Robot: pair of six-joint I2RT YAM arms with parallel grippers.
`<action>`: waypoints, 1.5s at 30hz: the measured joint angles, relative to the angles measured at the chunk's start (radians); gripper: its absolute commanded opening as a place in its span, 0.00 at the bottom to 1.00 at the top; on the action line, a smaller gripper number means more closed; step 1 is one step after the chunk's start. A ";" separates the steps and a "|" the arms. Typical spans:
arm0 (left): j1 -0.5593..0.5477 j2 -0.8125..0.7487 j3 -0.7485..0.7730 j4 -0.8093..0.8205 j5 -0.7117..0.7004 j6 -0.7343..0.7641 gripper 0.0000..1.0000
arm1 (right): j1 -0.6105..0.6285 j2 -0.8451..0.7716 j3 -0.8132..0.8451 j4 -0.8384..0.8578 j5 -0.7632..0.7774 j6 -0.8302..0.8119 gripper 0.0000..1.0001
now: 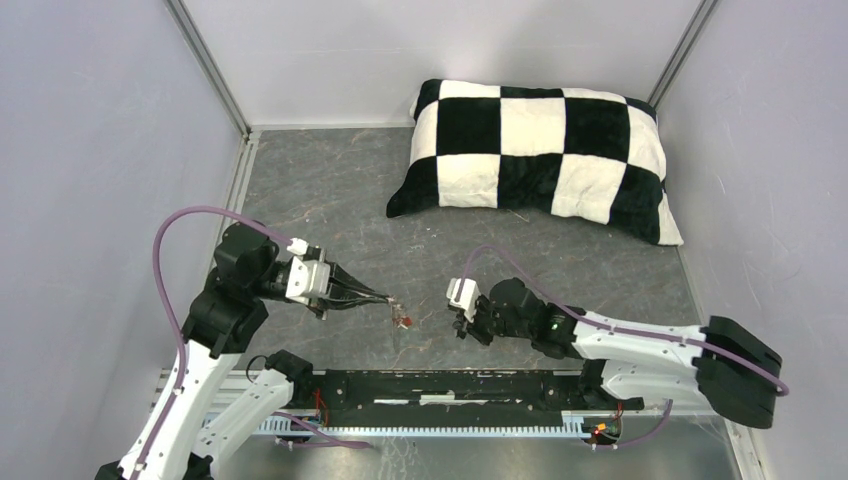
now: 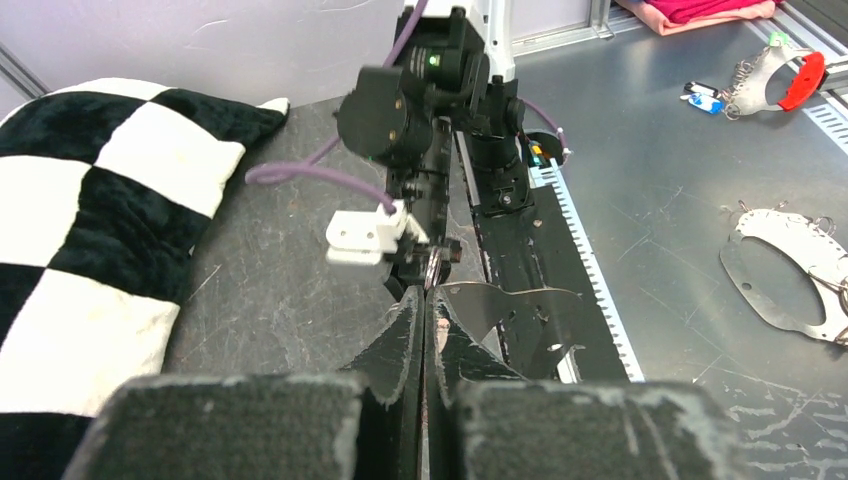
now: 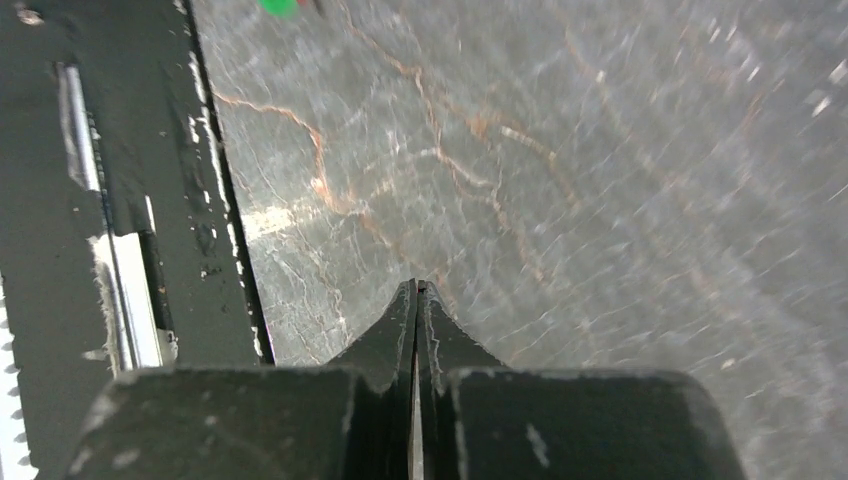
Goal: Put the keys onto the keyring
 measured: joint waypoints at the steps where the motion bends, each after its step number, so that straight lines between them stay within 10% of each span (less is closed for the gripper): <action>1: 0.000 -0.003 0.000 0.000 0.000 0.000 0.02 | 0.000 0.030 -0.010 0.020 0.013 0.025 0.03; 20: 0.000 -0.021 0.000 0.000 0.000 0.000 0.02 | -0.039 0.200 -0.019 0.106 0.069 0.150 0.39; 45: 0.000 -0.024 0.000 -0.003 -0.007 0.000 0.02 | -0.166 0.357 0.053 0.107 -0.337 -0.150 0.47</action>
